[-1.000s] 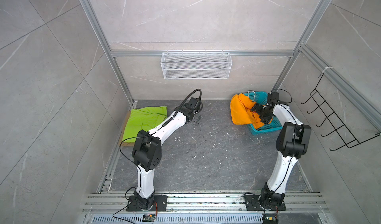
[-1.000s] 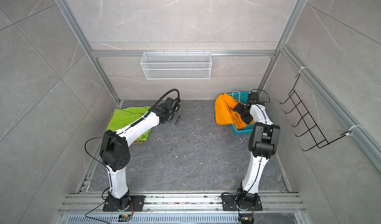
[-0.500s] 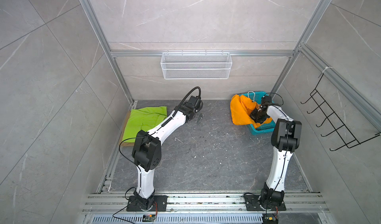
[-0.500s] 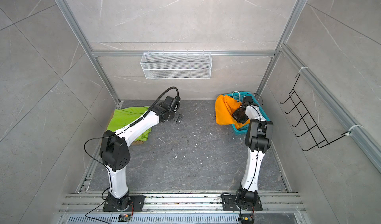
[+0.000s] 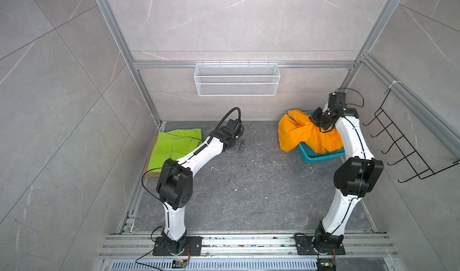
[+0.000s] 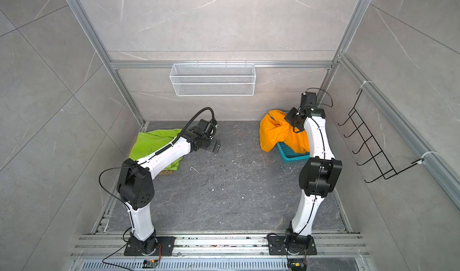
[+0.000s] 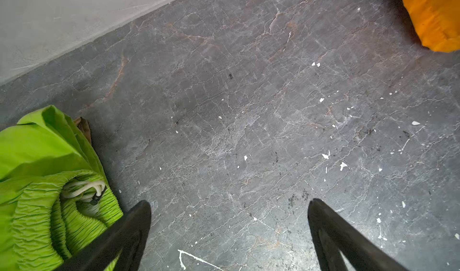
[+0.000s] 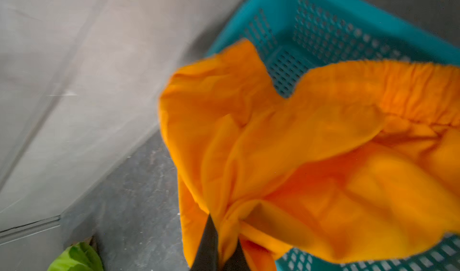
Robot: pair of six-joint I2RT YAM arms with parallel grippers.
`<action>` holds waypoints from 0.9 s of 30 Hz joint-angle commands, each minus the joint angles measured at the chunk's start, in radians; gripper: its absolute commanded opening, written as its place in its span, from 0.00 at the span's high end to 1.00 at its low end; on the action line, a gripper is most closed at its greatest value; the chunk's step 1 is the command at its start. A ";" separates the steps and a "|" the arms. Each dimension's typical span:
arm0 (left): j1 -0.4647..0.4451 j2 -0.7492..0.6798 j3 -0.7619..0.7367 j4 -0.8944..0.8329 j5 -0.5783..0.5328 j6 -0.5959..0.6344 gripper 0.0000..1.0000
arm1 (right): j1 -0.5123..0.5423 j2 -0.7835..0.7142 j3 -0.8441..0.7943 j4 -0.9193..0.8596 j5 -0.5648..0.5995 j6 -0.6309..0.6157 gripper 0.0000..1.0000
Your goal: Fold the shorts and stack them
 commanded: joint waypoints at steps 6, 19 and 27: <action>0.110 -0.119 -0.027 0.008 0.080 -0.138 0.00 | 0.279 -0.057 0.177 -0.144 0.019 -0.040 1.00; 0.267 -0.216 -0.178 0.055 0.351 -0.354 0.00 | 0.599 0.024 -0.339 0.111 -0.084 0.070 0.68; 0.267 -0.197 -0.238 0.091 0.413 -0.390 0.00 | 0.601 -0.085 -0.509 0.041 0.051 -0.055 0.00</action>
